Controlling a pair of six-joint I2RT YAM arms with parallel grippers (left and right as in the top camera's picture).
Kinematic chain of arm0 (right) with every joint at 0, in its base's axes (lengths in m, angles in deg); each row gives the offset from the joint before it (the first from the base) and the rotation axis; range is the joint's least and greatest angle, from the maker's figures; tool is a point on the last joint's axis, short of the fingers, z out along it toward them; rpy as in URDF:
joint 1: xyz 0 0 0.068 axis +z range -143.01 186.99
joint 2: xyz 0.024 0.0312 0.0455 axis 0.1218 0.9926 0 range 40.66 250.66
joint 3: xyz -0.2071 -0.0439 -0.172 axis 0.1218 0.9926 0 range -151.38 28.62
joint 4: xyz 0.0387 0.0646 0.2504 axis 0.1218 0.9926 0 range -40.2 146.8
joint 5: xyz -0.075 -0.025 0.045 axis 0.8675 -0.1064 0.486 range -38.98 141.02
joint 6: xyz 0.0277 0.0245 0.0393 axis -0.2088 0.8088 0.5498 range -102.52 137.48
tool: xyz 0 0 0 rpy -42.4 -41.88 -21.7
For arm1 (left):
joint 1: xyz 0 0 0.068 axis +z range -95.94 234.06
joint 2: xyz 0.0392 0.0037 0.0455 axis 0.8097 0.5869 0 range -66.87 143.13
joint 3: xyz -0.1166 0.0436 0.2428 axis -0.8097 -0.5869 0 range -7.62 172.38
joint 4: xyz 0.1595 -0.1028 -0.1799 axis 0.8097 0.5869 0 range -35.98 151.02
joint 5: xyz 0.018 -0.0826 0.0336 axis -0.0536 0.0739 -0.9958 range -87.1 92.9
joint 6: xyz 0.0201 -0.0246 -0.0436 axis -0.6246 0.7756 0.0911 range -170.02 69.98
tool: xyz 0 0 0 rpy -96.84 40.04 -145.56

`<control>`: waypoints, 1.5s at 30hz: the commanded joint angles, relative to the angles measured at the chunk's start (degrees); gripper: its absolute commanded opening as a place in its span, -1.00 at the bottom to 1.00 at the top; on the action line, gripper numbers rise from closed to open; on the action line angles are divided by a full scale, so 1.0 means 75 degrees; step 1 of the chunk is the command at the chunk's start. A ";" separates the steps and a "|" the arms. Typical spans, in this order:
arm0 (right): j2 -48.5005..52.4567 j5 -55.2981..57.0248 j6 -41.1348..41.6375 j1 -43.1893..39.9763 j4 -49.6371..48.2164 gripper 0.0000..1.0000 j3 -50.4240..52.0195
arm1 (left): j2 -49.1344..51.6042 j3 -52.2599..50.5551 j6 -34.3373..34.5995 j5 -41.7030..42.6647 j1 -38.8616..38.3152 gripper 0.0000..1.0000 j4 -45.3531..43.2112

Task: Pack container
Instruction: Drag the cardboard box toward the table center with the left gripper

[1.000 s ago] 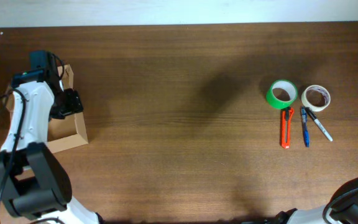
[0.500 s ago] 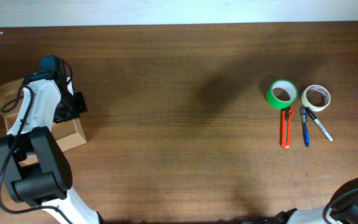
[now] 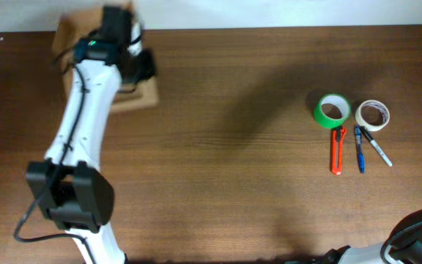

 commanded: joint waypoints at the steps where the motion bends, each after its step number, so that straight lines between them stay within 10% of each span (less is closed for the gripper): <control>1: 0.0026 -0.0050 0.0067 0.0015 0.0108 0.98 -0.0143 | -0.0070 0.1058 0.0825 -0.0326 -0.0956 -0.97 0.0035; 15: 0.0026 -0.0052 0.0073 0.0017 0.0580 0.98 -0.0143 | 0.1003 0.1836 0.1288 -0.0621 -0.3453 -0.97 0.0396; 39: 0.0026 -0.0052 0.0274 0.0015 0.0629 0.98 -0.0143 | 0.3404 0.1836 0.2530 -0.0833 -0.3727 -0.96 0.0233; 45: 0.0026 -0.0050 0.0271 0.0015 0.0533 0.98 -0.0143 | 0.3427 0.2168 0.2092 -0.0959 -0.3707 0.57 0.0169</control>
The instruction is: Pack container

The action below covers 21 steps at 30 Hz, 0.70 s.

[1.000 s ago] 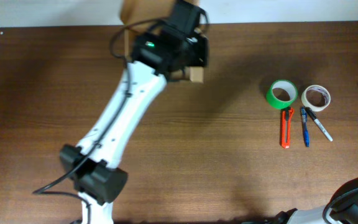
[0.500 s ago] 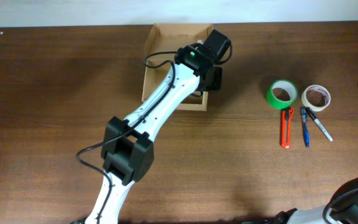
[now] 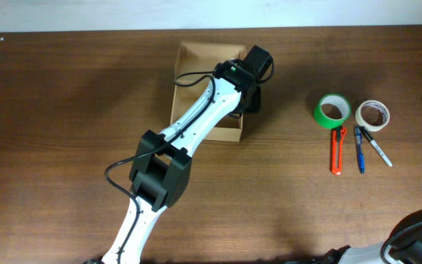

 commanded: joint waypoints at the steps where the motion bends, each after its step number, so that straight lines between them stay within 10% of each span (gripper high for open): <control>1: 0.0026 -0.0038 0.0070 0.0015 -0.0125 0.98 -0.0143 | 0.0137 0.0516 -0.0358 -0.0291 -0.0017 0.72 -0.0020; 9: 0.0026 -0.0067 0.0067 0.0015 -0.0114 0.97 -0.0143 | 0.0137 0.2224 -0.1137 -0.1297 -0.0023 0.96 0.0595; 15: 0.0026 -0.0070 -0.0125 0.0195 0.0204 0.31 -0.0143 | 0.0134 0.3888 -0.1894 -0.2859 0.0143 1.00 0.1107; 21: 0.0026 0.0268 -0.0542 0.1323 0.0796 0.17 -0.0143 | 0.0134 0.4966 -0.2891 -0.4170 0.1107 1.00 0.1256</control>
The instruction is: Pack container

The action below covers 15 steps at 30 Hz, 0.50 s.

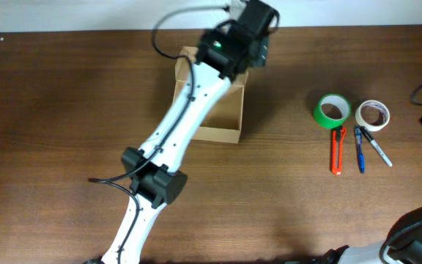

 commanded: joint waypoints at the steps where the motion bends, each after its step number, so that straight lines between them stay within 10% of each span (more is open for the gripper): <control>1: 0.0026 0.0335 -0.0251 0.0906 0.0160 0.17 -0.0137 | -0.0017 0.0463 -0.0956 -0.1649 0.1008 1.00 0.0032; 15: 0.1279 0.0828 0.1515 0.3520 -0.1355 0.13 -0.0137 | 0.0003 0.0431 -0.0542 0.0565 0.4779 1.00 0.1886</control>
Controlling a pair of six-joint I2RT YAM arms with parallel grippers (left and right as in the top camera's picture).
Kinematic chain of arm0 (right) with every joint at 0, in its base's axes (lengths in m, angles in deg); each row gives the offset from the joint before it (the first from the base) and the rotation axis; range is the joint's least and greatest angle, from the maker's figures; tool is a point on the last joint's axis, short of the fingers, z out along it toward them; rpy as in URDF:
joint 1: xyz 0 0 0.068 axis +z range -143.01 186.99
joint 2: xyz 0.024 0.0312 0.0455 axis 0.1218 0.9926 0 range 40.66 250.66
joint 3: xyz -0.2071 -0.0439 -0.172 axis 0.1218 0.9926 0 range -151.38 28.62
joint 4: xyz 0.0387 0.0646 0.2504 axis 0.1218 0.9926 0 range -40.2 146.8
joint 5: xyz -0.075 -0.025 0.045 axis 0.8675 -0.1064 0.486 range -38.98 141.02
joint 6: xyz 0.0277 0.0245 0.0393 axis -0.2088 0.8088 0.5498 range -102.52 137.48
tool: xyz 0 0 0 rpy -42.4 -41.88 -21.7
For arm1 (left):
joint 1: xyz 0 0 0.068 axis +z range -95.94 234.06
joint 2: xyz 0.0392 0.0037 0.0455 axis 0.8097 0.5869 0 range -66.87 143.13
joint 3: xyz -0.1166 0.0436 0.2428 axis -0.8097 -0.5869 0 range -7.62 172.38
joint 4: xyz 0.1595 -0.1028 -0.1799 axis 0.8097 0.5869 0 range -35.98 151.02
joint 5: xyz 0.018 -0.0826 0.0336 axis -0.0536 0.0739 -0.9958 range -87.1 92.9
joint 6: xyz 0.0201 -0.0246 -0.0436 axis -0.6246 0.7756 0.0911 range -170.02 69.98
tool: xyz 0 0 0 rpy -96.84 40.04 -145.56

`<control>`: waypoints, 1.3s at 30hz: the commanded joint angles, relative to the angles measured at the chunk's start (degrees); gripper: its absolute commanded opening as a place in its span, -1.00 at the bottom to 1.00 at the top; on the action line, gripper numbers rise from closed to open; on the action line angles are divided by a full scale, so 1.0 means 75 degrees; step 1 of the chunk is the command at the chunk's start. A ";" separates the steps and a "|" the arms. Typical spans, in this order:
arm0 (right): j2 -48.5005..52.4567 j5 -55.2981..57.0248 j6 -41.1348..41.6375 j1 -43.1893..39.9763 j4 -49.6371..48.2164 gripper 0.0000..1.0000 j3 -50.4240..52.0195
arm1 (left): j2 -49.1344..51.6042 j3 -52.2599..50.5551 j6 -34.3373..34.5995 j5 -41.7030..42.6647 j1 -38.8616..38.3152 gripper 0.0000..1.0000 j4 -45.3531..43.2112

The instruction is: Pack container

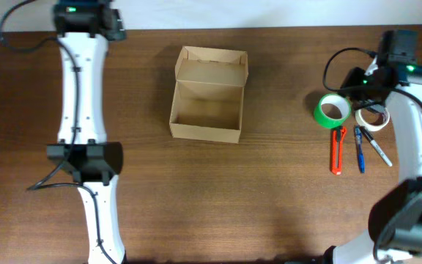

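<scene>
An open, empty cardboard box [206, 110] stands at the table's middle, its flaps up. At the right lie a green tape roll [332, 110], a white tape roll [373, 115], an orange box cutter [336, 150], a blue pen [359, 152] and a black-and-white marker [377, 149]. My right gripper [362, 94] hangs over the gap between the two tape rolls; its jaws are hidden by its own body. My left gripper [114, 28] is at the far left edge, well away from the box, its jaws too small to read.
The left arm [79, 95] runs straight up the left side of the table from its base [85, 163]. The right arm [420, 132] curves along the right edge, with cables looping above the tapes.
The left arm has left the box's far right corner and now lies along the far left, so the box is uncovered. The right arm, barely in view before, now reaches over the tape rolls.
The box first sat at the far left corner under my left gripper. Then it stood at the table's middle with that gripper at its right wall, then at its far right corner. Now the left arm is withdrawn and the right arm is over the tapes.
</scene>
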 commanded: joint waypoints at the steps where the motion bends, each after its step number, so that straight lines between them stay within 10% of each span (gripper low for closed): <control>1: 0.0909 0.0262 0.0921 -0.0067 -0.0291 0.13 -0.0125 | 0.0015 0.0038 0.0128 0.0877 0.0612 1.00 0.0248; 19: 0.2489 0.0067 0.1198 -0.0615 -0.0519 0.11 -0.0125 | 0.0102 0.0035 0.0128 0.1145 0.1562 1.00 0.0729; 27: 0.2538 0.0073 0.1198 -0.0615 -0.0560 -0.89 -0.0125 | 0.0114 0.0035 0.0128 0.1145 0.1562 1.00 0.0697; 39: 0.2159 0.0242 -0.0029 -0.0213 0.0673 -0.93 -0.2285 | 0.0114 0.0035 0.0128 0.1148 0.1562 1.00 0.0699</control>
